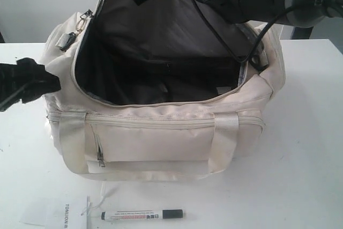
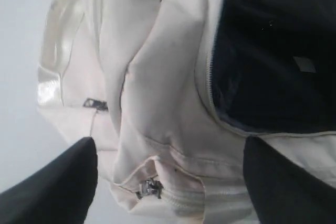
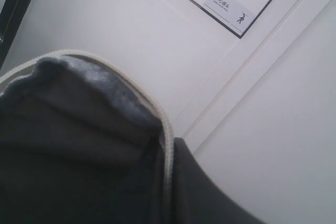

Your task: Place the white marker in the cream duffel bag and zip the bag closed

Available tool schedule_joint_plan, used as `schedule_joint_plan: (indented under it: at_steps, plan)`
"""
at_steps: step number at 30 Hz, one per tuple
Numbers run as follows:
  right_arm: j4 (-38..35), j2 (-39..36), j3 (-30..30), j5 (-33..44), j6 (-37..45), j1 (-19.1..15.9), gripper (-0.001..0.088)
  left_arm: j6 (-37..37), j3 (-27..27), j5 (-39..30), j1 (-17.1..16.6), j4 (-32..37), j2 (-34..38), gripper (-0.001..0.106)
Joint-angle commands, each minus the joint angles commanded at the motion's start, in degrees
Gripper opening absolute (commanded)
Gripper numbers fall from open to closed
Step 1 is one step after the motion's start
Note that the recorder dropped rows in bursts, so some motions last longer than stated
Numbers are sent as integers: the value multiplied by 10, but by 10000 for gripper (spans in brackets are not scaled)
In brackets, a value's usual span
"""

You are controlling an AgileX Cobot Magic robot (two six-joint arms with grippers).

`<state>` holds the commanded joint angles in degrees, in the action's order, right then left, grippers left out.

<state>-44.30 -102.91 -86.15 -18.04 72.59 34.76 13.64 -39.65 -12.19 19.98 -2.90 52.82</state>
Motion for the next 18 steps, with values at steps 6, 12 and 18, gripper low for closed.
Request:
schedule_joint_plan:
  at_steps: [6, 12, 18]
  plan:
    - [0, 0, 0, 0, 0, 0, 0, -130, 0, -46, 1, 19, -63, 231]
    - [0, 0, 0, 0, 0, 0, 0, -182, 0, -59, 1, -3, -101, 0]
    - [0, 0, 0, 0, 0, 0, 0, -278, 0, -90, 24, -82, -102, 0]
